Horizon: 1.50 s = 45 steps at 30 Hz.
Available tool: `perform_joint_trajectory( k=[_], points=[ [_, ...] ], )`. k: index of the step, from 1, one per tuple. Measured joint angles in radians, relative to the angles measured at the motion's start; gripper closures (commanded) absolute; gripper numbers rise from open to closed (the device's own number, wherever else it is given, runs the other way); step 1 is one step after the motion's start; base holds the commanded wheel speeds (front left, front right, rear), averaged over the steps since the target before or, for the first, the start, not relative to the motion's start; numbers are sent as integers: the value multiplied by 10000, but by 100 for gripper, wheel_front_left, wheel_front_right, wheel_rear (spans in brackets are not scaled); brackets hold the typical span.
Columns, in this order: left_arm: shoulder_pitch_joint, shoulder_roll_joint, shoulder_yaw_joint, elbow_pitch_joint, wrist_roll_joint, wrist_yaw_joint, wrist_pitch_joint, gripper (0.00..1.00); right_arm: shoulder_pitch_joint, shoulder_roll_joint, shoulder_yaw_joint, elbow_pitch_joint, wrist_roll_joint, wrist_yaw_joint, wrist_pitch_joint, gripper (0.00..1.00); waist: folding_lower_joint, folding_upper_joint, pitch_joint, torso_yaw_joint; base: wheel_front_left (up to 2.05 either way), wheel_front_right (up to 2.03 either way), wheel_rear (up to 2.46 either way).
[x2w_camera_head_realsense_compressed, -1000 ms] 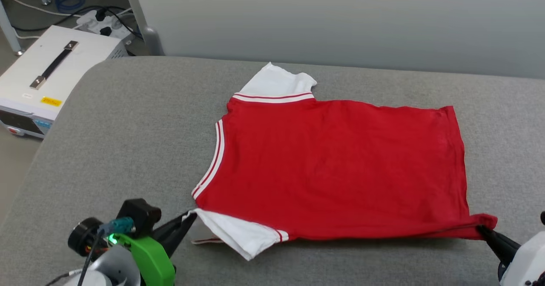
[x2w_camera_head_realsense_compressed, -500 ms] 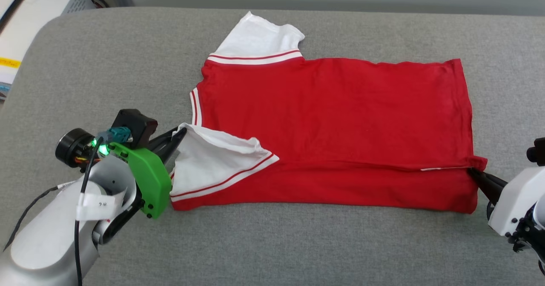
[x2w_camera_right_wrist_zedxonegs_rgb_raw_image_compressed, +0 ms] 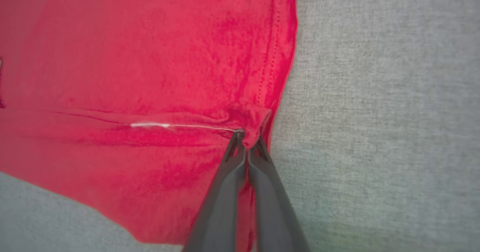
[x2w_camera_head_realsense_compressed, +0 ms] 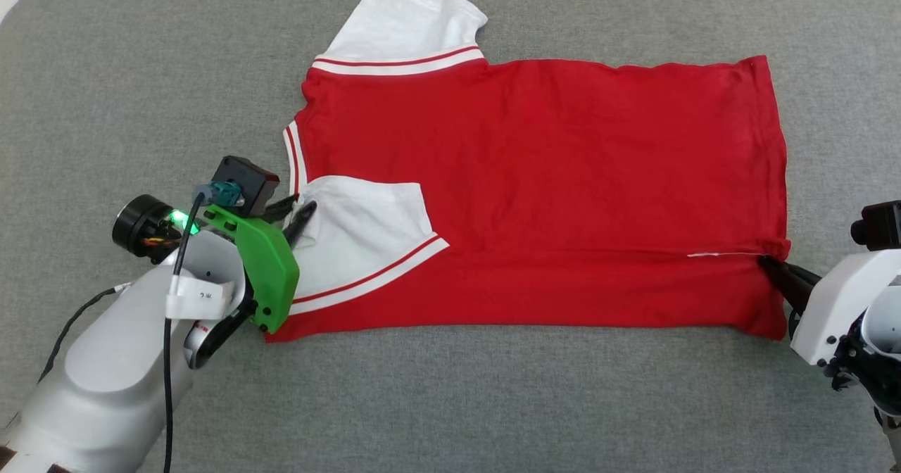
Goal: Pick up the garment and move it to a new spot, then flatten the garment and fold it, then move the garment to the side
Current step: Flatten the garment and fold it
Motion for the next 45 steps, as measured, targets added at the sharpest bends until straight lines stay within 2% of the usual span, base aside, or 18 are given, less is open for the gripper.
perform_joint_trajectory(
  k=[4,10,15,19,22,27,31,36,39,45],
  points=[
    [-152,-347,13,673,109,73,-581,0,-59,-10,115,136,-15,0,-146,0,0,0,-116,25,0,0,0],
    [-140,-746,454,1266,-105,462,-1544,0,-21,-161,219,75,-4,0,-487,0,0,0,-571,90,0,0,0],
    [168,-828,989,1009,-462,991,-2199,0,311,-320,217,-301,-228,0,-677,0,-1,0,-1026,157,0,0,0],
    [957,-859,1298,282,-949,1475,-2288,0,830,-288,33,-688,-713,0,-568,0,-1,0,-1392,221,0,0,0],
    [1664,-813,1446,-441,-1223,1935,-2102,0,1265,-167,-211,-1022,-1195,0,-211,0,-2,0,-1616,263,0,0,0],
    [2897,-483,1657,-1923,-1724,2842,-1473,0,1875,510,-857,-1712,-1937,0,754,0,-2,0,-1795,247,0,0,0],
    [3632,-105,1494,-2959,-1831,3400,-648,0,2249,1120,-1319,-2322,-2510,0,1628,0,-1,0,-1722,195,0,0,0],
    [3995,268,1198,-3668,-1987,3933,408,0,2450,1639,-1586,-3091,-3051,0,2209,0,-2,0,-1518,116,0,0,0],
    [4012,362,1149,-3875,-2008,4100,761,0,2462,1824,-1638,-3417,-3229,0,2364,0,-2,0,-1349,53,0,0,0],
    [3988,546,951,-3511,-1779,4564,1212,0,2463,1935,-1636,-3737,-3354,0,2460,0,-2,0,-945,-119,0,0,0]
  ],
)
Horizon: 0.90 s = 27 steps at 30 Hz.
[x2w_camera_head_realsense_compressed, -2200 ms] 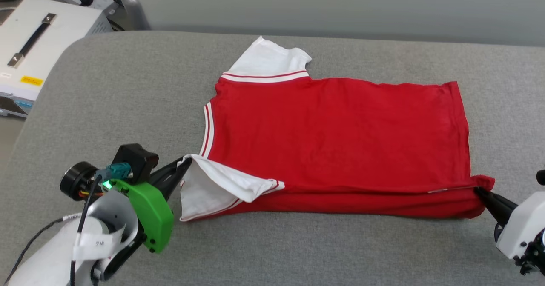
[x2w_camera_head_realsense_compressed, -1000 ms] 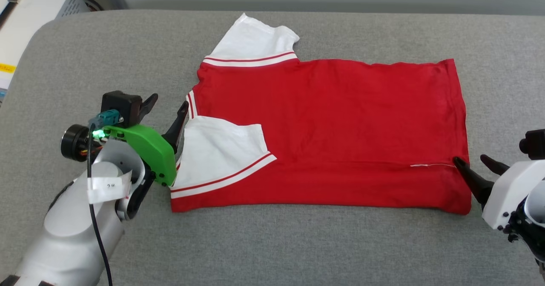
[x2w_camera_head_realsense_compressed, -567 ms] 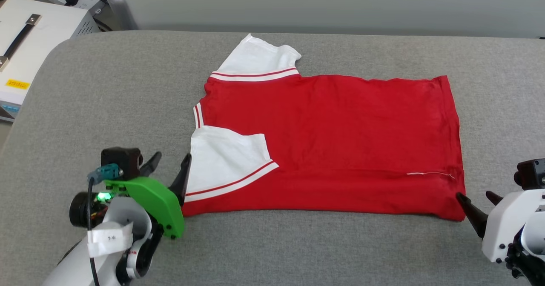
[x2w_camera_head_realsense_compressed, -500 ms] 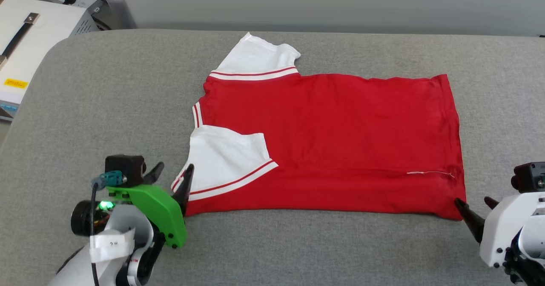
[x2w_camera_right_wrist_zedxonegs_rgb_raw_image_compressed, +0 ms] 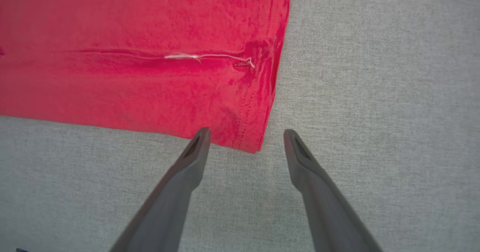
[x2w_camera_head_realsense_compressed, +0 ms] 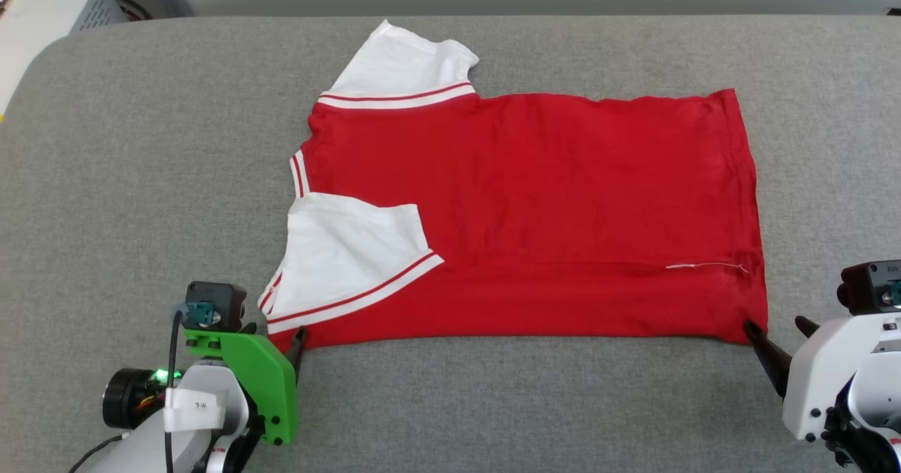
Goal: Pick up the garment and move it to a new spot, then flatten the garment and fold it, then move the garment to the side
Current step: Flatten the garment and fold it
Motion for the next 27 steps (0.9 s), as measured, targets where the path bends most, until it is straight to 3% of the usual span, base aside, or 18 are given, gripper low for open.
perform_joint_trajectory(
  k=[7,11,12,13,14,15,27],
  points=[
    [-271,8,-84,633,295,44,19,0,-7,12,-23,-102,-52,0,10,0,0,0,491,-231,0,0,0],
    [-497,-19,-127,941,301,-199,29,0,-12,4,-31,-92,-107,0,10,0,0,1,690,-323,0,0,0],
    [-539,-25,-144,999,270,-303,77,11,-12,0,-23,-84,-107,0,10,0,0,1,722,-343,0,0,0],
    [-576,-35,-153,1055,215,-399,113,57,-13,-8,-13,-67,-107,0,10,0,0,1,734,-358,0,0,0],
    [-604,-48,-167,1099,178,-487,171,66,-13,-15,-8,-59,-107,0,10,0,0,1,728,-361,0,0,0],
    [-641,-58,-184,1127,130,-604,207,100,-15,-33,2,-52,-107,0,10,0,0,1,704,-360,0,0,0],
    [-269,-255,-159,249,-343,-853,148,100,-154,-130,-27,506,-447,0,0,0,0,0,44,60,0,0,0]
  ],
)
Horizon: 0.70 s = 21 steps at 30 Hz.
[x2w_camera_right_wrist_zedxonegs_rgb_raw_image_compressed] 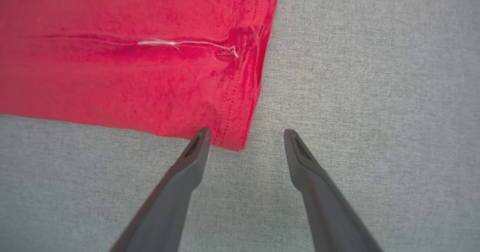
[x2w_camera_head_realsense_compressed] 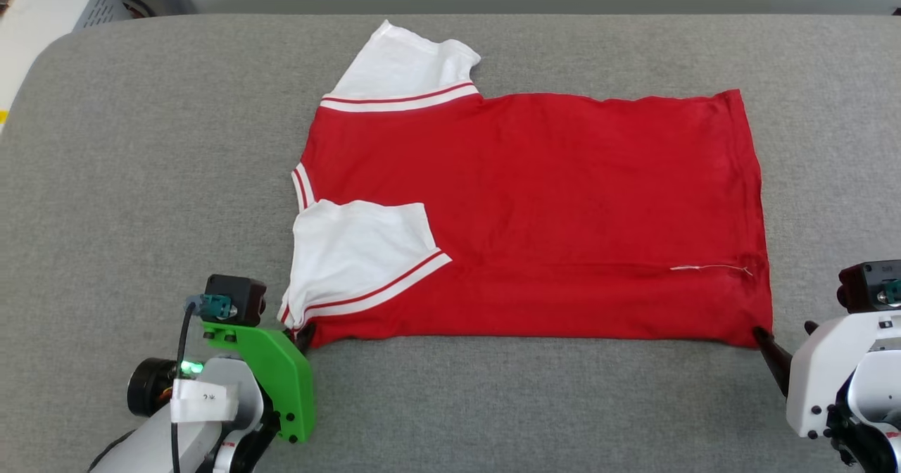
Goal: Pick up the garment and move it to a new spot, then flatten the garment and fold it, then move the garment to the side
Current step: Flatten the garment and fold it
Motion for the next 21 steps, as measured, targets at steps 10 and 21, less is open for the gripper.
perform_joint_trajectory(
  k=[10,21],
  points=[
    [164,510,96,-1802,44,449,142,100,-564,385,-234,1087,-407,0,-6,0,0,0,21,412,0,0,0],
    [164,583,71,-2197,151,577,184,100,-1083,596,-364,1921,-648,0,-52,100,0,0,524,611,0,0,0]
  ],
)
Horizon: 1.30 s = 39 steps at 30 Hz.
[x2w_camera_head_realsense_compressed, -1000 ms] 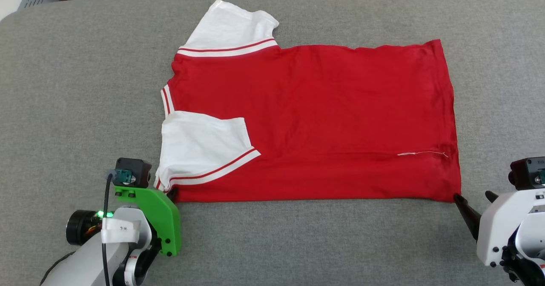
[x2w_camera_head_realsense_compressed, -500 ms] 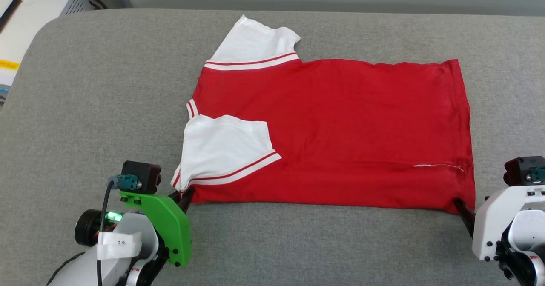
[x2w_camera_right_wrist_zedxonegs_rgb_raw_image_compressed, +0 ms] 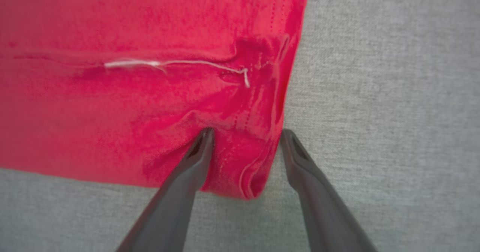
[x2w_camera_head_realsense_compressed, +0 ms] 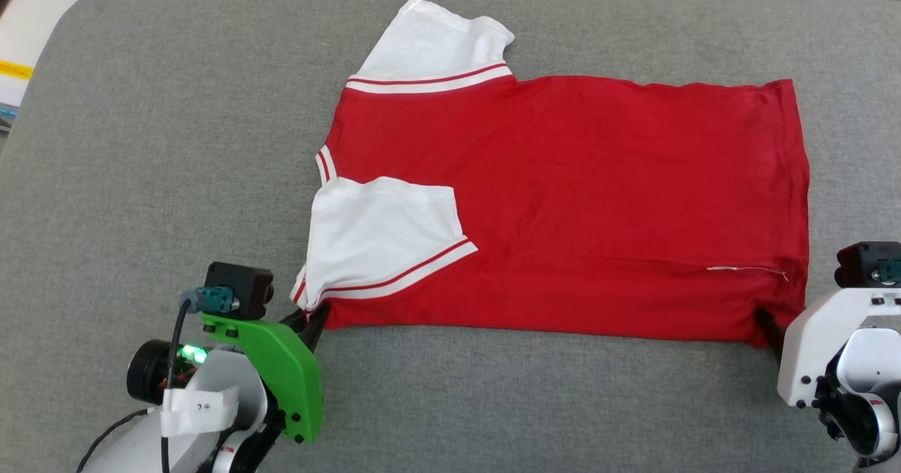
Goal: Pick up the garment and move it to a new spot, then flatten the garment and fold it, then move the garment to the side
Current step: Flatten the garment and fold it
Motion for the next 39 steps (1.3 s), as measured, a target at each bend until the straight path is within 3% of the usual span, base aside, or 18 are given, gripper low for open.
perform_joint_trajectory(
  k=[15,26,30,39],
  points=[
    [52,-171,-370,729,-15,-65,46,100,136,-372,-192,165,247,2,190,100,0,0,-768,-65,0,0,0],
    [956,-203,-899,901,-230,-198,368,100,1601,-880,-474,-1235,671,2,1361,100,0,0,-1810,-161,0,0,0],
    [1250,-291,-1116,1083,-332,-291,437,100,2406,-759,-840,-1685,773,2,1724,100,0,0,-1933,-252,0,0,0],
    [1227,-548,-1277,1906,-362,-629,435,100,2589,-502,-719,-1298,773,2,1503,100,0,0,-1726,-357,0,0,0]
  ],
)
